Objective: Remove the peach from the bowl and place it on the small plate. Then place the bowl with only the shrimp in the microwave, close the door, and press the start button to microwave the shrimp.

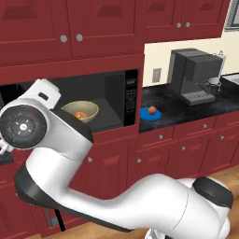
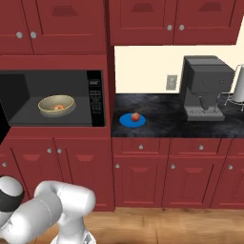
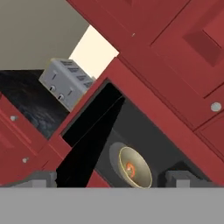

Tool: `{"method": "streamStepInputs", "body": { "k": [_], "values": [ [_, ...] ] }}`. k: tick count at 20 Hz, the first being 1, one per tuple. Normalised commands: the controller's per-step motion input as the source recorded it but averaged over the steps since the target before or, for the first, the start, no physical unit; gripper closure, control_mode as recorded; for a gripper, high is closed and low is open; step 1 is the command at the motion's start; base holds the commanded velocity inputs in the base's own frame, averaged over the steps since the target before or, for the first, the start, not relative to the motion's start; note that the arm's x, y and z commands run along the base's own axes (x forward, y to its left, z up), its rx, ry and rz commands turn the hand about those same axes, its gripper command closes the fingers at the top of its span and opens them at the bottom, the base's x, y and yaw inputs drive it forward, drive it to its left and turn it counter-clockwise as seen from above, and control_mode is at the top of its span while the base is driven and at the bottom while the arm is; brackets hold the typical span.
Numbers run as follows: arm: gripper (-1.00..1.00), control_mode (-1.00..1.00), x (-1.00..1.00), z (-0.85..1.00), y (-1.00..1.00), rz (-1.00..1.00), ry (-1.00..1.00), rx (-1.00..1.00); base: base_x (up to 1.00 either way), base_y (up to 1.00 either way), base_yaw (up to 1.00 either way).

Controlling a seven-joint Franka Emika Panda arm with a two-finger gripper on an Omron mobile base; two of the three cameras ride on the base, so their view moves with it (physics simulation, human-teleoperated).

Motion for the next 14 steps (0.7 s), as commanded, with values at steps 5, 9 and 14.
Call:
{"method": "streamStepInputs", "body": {
  "k": [5, 9, 14],
  "values": [
    [-1.00, -1.00, -0.24, -0.84, 0.28, -0.01, 0.16, -0.01, 0.00, 0.00, 0.00],
    [-1.00, -1.00, 0.00, -0.96, 0.31, 0.00, 0.14, -0.10, 0.00, 0.00, 0.00],
    [-1.00, -1.00, 0.26, -0.65, 0.51, -0.01, 0.10, -0.17, 0.00, 0.00, 0.00]
  ]
}}
